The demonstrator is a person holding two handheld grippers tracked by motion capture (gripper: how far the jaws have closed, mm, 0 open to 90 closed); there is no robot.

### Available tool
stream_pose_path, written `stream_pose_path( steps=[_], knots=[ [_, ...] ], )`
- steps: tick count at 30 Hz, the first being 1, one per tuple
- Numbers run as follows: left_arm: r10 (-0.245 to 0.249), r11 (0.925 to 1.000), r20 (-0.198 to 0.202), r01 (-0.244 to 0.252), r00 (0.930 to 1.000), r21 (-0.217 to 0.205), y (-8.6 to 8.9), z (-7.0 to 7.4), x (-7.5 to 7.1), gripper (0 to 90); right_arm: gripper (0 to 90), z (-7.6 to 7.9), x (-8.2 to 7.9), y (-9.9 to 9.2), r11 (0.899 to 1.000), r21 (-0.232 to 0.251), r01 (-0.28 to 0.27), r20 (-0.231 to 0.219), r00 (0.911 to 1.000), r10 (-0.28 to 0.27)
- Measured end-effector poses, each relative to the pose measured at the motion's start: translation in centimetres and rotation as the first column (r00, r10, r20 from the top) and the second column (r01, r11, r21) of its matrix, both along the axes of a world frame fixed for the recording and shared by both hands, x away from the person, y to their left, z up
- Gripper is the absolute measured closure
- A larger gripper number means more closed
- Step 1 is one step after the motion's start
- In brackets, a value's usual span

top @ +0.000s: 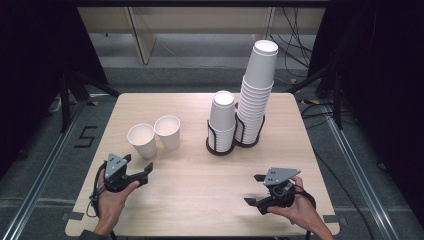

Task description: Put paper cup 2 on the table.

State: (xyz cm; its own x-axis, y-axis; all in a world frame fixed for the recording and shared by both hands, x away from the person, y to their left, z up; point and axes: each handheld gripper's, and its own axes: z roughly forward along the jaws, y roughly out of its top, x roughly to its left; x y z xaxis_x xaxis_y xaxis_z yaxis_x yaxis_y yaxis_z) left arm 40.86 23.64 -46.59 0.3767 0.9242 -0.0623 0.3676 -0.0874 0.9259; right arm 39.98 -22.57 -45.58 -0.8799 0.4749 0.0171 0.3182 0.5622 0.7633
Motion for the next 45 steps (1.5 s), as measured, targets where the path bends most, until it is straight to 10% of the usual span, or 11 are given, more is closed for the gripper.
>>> stream_pose_path(
  steps=[23, 33, 45],
  knots=[
    [-0.203, 0.9789, 0.026, 0.202, 0.9788, 0.028, -4.3, 0.0, -6.3, 14.7, 17.4, -0.5, -0.4, -0.7, 0.998, 0.048, 0.047, -0.033, 0.9984, -0.046],
    [-0.279, 0.9563, 0.040, 0.274, 0.9593, 0.101, -5.6, -0.3, -8.2, 14.7, 17.3, -0.9, -1.0, -0.9, 0.997, 0.051, 0.053, -0.042, 0.9978, -0.051],
    [-0.360, 0.9295, 0.017, 0.357, 0.9329, 0.094, -7.1, -1.6, -9.8, 14.7, 17.3, -1.5, -1.5, -1.0, 0.999, 0.036, 0.038, -0.043, 0.9984, -0.036]
  ],
)
